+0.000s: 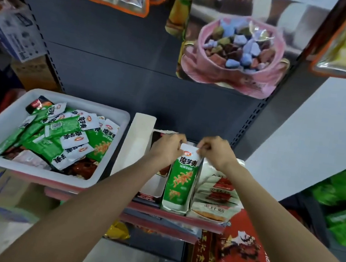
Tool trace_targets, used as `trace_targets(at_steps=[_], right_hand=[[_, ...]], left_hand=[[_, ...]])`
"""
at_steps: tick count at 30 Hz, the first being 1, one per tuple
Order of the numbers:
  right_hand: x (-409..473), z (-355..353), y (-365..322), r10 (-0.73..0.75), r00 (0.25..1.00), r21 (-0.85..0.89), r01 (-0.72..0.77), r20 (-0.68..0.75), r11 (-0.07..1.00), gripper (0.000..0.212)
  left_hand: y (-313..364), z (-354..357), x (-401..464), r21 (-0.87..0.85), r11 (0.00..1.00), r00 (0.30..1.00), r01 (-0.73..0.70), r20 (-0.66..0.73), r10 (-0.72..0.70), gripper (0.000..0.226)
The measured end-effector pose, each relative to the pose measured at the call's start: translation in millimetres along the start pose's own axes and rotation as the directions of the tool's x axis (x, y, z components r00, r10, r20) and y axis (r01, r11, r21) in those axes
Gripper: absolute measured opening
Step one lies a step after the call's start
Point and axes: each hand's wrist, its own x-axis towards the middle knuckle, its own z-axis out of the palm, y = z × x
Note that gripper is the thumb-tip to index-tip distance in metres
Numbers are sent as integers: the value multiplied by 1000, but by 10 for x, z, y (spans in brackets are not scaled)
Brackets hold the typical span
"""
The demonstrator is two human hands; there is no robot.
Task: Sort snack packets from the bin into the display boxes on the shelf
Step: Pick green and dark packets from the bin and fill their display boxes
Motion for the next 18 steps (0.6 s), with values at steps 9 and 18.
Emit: trace_targets(at_steps=[9, 18], right_hand=[[-68, 40, -341, -229, 968, 11, 231, -98, 973, 16], [5, 827, -1475, -332, 943, 147, 330, -11, 933, 21]], left_hand=[[-278, -259, -150, -298, 954, 986, -33, -168, -19, 14], [-1285, -921, -678, -94, 992, 924, 83, -364, -112, 17]])
